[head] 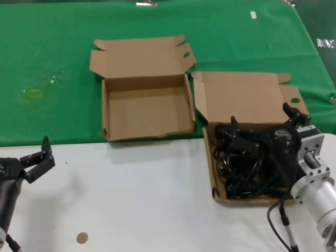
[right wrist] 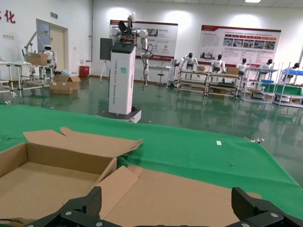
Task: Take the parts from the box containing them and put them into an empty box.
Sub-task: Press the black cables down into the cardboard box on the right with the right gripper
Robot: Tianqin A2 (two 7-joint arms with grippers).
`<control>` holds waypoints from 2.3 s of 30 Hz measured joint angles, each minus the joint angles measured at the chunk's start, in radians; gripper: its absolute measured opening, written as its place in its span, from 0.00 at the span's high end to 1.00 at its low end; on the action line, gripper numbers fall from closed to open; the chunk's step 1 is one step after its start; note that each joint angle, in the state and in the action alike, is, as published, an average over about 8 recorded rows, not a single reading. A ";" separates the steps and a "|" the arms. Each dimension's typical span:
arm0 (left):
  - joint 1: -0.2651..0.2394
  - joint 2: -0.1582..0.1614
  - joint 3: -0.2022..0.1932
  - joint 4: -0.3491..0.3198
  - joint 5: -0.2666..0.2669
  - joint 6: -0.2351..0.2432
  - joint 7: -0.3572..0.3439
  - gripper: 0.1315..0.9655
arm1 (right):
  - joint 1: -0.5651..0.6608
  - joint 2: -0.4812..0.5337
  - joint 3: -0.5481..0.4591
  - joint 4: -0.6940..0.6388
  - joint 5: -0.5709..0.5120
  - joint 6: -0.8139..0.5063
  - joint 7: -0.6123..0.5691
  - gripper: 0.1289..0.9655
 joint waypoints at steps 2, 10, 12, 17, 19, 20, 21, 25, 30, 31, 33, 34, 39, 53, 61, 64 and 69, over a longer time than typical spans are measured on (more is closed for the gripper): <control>0.000 0.000 0.000 0.000 0.000 0.000 0.000 0.00 | 0.000 0.000 0.000 0.000 0.000 0.000 0.000 0.00; 0.000 0.000 0.000 0.000 0.000 0.000 0.000 0.00 | 0.000 0.000 0.000 0.000 0.000 0.000 0.000 0.00; 0.000 0.000 0.000 0.000 0.000 0.000 0.000 0.00 | 0.000 0.000 0.000 0.000 0.000 0.000 0.000 0.00; 0.000 0.000 0.000 0.000 0.000 0.000 0.000 0.00 | 0.000 0.000 0.000 0.000 0.000 0.000 0.000 0.00; 0.000 0.000 0.000 0.000 0.000 0.000 0.000 0.00 | 0.000 0.000 0.000 0.000 0.000 0.000 0.000 0.00; 0.000 0.000 0.000 0.000 0.000 0.000 0.000 0.00 | 0.000 0.000 0.000 0.000 0.000 0.000 0.000 0.00; 0.000 0.000 0.000 0.000 0.000 0.000 0.000 0.00 | 0.000 0.000 0.000 0.000 0.000 0.000 0.000 0.00; 0.000 0.000 0.000 0.000 0.000 0.000 0.000 0.01 | 0.000 0.000 0.000 0.000 0.000 0.000 0.000 0.00; 0.000 0.000 0.000 0.000 0.000 0.000 0.000 0.04 | 0.000 0.000 0.000 0.000 0.000 0.000 0.000 0.00; 0.000 0.000 0.000 0.000 0.000 0.000 0.000 0.05 | 0.000 0.000 0.000 0.000 0.000 0.000 0.000 0.00; 0.000 0.000 0.000 0.000 0.000 0.000 0.000 0.06 | 0.000 0.002 -0.003 0.000 0.001 0.003 0.001 0.00; 0.000 0.000 0.000 0.000 0.000 0.000 0.000 0.08 | 0.000 0.004 -0.005 0.001 0.002 0.005 0.001 0.00; 0.000 0.000 0.000 0.000 0.000 0.000 0.000 0.17 | 0.000 0.021 -0.026 0.001 0.008 0.028 0.004 0.00; 0.000 0.000 0.000 0.000 0.000 0.000 0.000 0.44 | 0.068 0.291 -0.229 0.015 0.164 0.114 -0.022 0.00; 0.000 0.000 0.000 0.000 0.000 0.000 0.000 0.66 | 0.180 0.527 -0.370 -0.002 0.185 -0.004 0.013 0.00; 0.000 0.000 0.000 0.000 0.000 0.000 0.000 0.72 | 0.225 0.589 -0.387 -0.015 0.147 -0.110 0.027 0.00; 0.000 0.000 0.000 0.000 0.000 0.000 0.000 0.83 | 0.310 0.660 -0.391 -0.042 0.089 -0.312 0.014 0.00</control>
